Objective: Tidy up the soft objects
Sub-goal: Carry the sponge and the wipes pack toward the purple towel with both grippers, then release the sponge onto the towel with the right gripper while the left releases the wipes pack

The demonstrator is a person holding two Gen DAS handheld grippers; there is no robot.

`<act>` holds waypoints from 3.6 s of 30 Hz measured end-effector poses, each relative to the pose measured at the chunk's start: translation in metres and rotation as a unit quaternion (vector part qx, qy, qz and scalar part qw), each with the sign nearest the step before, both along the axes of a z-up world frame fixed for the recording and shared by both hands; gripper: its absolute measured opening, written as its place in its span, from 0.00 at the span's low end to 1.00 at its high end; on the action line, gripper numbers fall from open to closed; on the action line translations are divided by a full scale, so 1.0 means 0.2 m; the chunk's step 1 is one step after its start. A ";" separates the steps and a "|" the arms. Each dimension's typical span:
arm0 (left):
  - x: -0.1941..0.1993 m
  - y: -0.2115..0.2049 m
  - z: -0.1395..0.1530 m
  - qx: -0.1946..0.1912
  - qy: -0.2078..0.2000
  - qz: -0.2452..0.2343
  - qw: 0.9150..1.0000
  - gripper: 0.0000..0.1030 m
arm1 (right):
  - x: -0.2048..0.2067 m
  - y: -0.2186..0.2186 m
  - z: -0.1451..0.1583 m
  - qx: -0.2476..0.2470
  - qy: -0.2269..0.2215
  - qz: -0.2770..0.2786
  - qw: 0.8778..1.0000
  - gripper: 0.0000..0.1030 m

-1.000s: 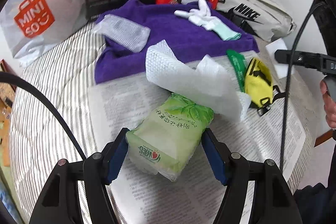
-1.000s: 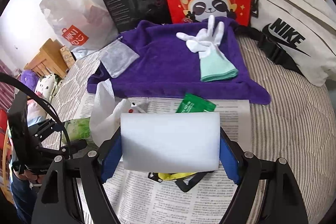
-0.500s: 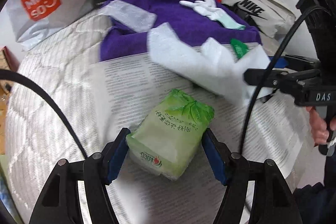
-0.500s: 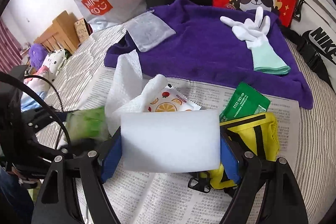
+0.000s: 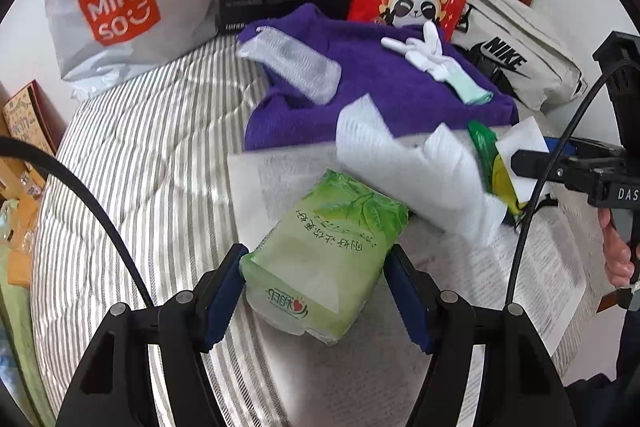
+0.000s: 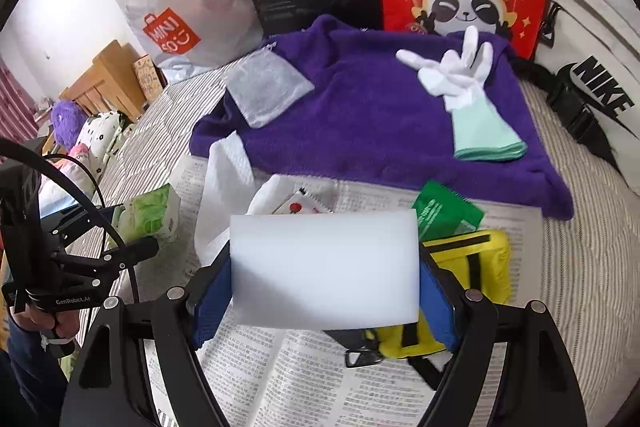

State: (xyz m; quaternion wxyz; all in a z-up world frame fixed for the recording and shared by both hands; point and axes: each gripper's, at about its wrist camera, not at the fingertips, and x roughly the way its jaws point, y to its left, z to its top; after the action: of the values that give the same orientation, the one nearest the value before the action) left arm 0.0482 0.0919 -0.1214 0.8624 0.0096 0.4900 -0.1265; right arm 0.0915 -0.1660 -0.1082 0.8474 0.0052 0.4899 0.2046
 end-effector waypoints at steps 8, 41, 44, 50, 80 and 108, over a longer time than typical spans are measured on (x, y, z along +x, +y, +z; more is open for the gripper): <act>0.09 -0.04 0.12 -0.001 -0.024 0.009 1.000 0.66 | 0.07 -0.08 0.06 -0.003 -0.011 -0.019 1.000 0.79; 0.61 -0.19 0.28 -0.009 -0.041 0.029 0.999 0.66 | 0.58 -0.12 0.03 -0.009 -0.006 -0.053 0.999 0.79; 0.65 -0.18 0.26 -0.014 -0.035 0.033 0.999 0.66 | 0.65 -0.10 -0.04 -0.025 0.012 -0.054 0.998 0.79; 0.69 -0.16 0.22 -0.018 -0.027 0.036 0.999 0.66 | 0.72 -0.05 -0.16 -0.038 0.048 -0.047 0.997 0.79; 0.98 -0.20 0.03 -0.015 -0.001 0.035 0.999 0.66 | 0.81 -0.06 -0.11 -0.018 0.040 -0.039 0.998 0.93; 1.24 -0.51 -0.15 0.082 0.037 -0.022 0.996 0.82 | 0.56 -0.55 0.05 0.038 0.039 -0.136 0.989 0.93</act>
State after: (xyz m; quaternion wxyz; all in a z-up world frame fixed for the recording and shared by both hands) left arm 0.2957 -0.0094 -0.1514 0.8370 0.0867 0.5300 -0.1049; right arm 0.2038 -0.2769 -0.0984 0.8470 0.1115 0.5089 0.1057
